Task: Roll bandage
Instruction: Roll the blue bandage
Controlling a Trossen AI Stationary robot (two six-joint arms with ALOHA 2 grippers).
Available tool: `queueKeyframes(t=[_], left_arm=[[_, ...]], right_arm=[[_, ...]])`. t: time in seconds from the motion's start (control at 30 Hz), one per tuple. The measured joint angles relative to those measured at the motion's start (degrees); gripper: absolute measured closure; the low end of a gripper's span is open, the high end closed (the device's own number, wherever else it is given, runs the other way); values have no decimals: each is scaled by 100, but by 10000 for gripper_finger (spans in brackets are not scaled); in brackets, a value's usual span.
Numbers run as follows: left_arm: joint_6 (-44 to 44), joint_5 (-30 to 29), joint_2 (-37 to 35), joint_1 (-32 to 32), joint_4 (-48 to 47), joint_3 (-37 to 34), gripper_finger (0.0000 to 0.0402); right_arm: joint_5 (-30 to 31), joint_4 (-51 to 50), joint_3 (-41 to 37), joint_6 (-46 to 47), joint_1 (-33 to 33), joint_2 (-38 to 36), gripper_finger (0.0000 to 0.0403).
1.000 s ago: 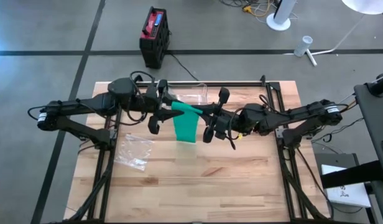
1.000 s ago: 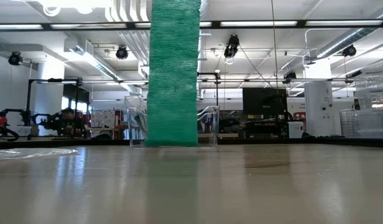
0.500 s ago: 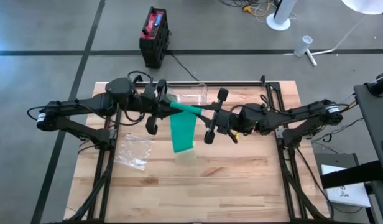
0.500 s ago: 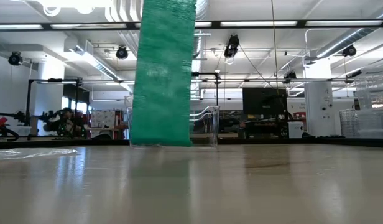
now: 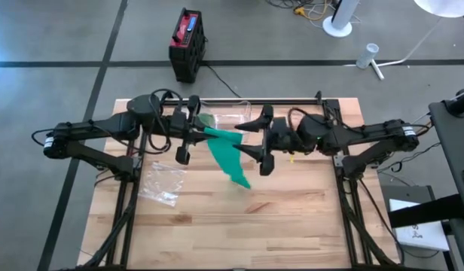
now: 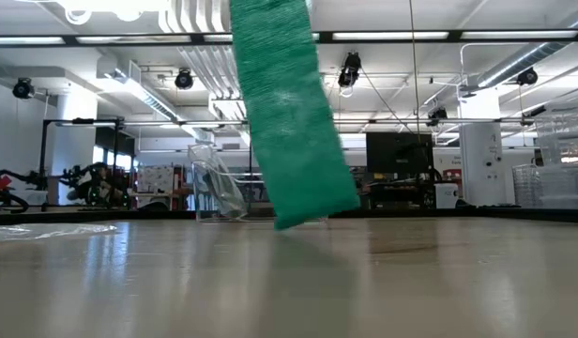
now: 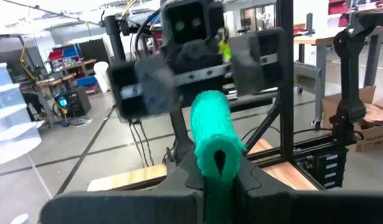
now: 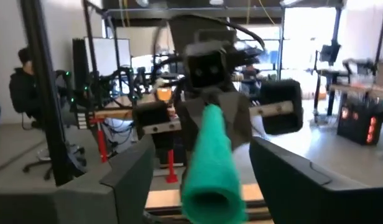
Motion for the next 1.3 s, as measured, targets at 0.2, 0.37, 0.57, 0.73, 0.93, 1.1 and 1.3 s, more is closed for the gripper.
queueKeyframes(t=[0.2, 0.37, 0.57, 0.73, 0.93, 1.1, 1.3], left_arm=[[-13, 63, 0, 0, 0, 0, 395], [-15, 63, -5, 0, 6, 0, 395], [-5, 63, -11, 0, 19, 1, 394], [97, 61, -13, 0, 23, 2, 394], [162, 61, -13, 0, 61, 0, 394], [200, 18, -13, 7, 110, 0, 394], [205, -252, -13, 0, 150, 2, 394]], right_arm=[[12, -27, 4, 309, -41, 159, 146], [10, -137, 4, -158, -38, 173, 167], [54, -718, 220, -417, -23, 112, 182], [258, -794, 371, -475, -1, 31, 178], [264, -637, 422, 200, -42, 85, 186], [255, -559, 418, 506, -47, 239, 218], [262, -581, 411, 520, -51, 277, 263]])
